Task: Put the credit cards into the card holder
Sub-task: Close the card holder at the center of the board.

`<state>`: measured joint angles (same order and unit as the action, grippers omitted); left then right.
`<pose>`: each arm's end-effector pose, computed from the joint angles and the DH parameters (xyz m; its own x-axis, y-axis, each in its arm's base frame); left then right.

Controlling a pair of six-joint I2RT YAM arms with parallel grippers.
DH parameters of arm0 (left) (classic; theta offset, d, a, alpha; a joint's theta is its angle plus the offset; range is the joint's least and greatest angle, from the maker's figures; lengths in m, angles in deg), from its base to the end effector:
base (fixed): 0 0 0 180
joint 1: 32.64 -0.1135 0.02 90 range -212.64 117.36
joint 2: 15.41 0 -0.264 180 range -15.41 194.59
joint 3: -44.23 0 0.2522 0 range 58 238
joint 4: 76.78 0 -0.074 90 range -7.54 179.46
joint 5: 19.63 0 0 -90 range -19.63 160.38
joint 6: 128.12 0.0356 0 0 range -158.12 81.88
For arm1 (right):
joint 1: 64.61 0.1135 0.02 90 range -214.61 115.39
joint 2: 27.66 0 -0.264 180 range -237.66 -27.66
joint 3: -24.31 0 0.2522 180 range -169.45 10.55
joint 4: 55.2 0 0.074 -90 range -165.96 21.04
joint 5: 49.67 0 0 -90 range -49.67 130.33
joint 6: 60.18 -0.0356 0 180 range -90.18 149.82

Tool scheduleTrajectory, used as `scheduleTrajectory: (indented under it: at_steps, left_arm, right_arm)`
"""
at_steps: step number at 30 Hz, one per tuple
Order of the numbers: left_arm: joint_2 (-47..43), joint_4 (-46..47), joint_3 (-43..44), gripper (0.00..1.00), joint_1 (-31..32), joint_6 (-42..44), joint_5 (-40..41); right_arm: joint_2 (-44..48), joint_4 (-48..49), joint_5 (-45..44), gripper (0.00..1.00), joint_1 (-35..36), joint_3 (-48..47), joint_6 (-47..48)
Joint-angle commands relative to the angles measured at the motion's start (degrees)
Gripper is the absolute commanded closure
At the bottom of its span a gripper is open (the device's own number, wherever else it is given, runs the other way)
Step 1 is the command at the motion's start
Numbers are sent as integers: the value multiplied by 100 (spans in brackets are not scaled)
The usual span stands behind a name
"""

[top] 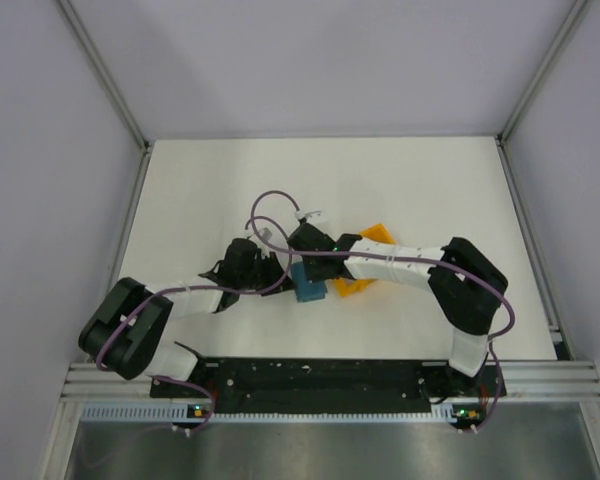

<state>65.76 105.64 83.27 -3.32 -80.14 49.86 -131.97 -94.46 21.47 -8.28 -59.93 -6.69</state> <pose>0.2111 -0.1329 0.1366 -0.8782 -0.2259 -0.4217 0.1424 0.7181 -0.6813 0.2186 0.3074 0.1901 -0.7975 -0.1816 -0.5754 -0.2758 0.9579 0.0800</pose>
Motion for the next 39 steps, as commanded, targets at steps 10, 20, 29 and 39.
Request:
scheduleTrajectory:
  at_steps: [10,20,29,39]
  left_arm:
    - [-4,289,100,87,21,54,-129]
    - [48,297,126,87,21,45,-128]
    - [-4,96,162,87,21,62,3]
    - [-4,-28,241,87,21,89,65]
  right_arm:
    - [-194,273,619,100,-176,-133,74]
    - [-151,361,813,100,-246,-45,92]
    - [148,467,602,100,-246,122,57]
    - [324,563,698,100,-237,245,56]
